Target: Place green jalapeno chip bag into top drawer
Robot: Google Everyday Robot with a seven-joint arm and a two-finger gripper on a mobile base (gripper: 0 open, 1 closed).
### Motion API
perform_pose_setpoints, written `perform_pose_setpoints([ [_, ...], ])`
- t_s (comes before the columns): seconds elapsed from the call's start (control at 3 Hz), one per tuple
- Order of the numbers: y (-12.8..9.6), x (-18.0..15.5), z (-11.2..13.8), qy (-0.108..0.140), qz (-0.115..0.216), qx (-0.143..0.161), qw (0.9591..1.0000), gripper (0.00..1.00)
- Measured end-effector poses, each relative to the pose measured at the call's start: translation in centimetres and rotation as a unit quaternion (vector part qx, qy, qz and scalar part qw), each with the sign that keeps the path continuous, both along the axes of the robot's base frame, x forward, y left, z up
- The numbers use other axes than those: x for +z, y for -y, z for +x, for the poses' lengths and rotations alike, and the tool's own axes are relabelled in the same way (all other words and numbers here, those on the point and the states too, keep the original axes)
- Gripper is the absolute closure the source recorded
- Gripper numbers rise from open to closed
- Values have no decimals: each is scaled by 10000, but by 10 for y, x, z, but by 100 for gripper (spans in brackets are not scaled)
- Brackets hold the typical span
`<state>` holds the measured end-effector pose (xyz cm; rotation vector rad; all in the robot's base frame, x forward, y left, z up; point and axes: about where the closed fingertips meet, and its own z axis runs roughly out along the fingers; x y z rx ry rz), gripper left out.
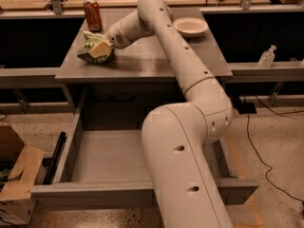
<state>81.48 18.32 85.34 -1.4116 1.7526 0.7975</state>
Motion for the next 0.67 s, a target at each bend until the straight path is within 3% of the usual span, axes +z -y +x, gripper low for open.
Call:
perform_pose_setpoints([
  [0.67,10,10,-9,-58,-13,-119,9999,100],
])
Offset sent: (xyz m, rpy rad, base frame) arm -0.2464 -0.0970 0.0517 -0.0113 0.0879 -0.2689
